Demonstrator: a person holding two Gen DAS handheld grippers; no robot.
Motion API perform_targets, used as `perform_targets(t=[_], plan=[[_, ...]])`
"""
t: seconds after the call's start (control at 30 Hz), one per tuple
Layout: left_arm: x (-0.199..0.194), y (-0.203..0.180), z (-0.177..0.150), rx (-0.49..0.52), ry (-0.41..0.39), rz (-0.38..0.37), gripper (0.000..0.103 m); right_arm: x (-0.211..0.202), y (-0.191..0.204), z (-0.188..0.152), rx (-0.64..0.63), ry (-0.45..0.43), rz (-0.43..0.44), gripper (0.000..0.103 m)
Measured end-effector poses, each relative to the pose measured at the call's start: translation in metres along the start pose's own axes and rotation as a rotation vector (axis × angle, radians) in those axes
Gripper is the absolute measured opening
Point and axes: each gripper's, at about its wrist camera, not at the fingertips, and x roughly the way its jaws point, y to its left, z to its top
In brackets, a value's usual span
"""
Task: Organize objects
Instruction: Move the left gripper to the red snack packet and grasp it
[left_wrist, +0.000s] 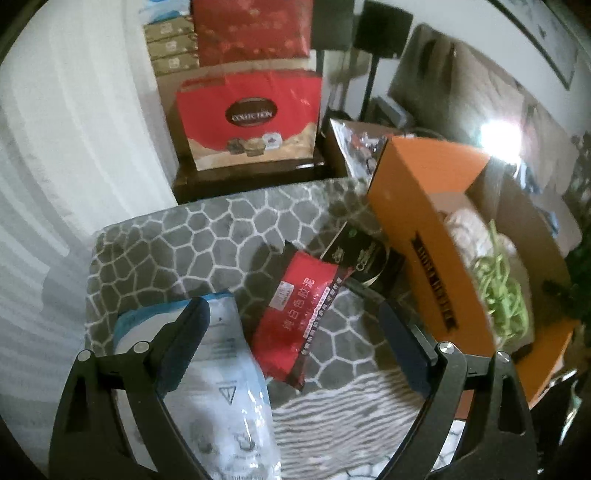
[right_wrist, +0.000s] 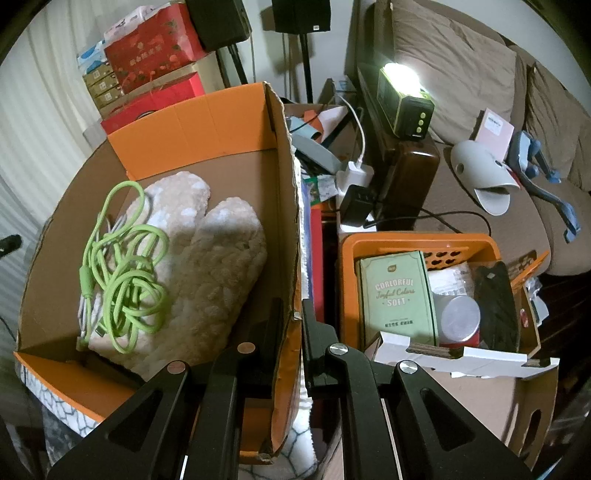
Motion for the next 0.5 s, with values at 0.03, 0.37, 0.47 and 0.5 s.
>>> perform_targets(t=[0.03,0.37,0.47,0.5], plan=[[0.005,-0.002,-0.001,0.010,0.007,-0.002,0.092,0.000,0.000,0.001,0.000,-0.001,0.000,0.008],[0.043,-0.011,0.001,0.062,0.069,0.027,0.088,0.000,0.001,0.001,0.000,0.001,0.000,0.008],[0.052,-0.011,0.002,0.070,0.088,0.035,0.084,0.001,0.001,0.002,0.000,0.001,-0.001,0.008],[0.054,-0.011,0.002,0.071,0.094,0.037,0.081,0.000,0.000,0.001,0.000,0.001,-0.001,0.008]])
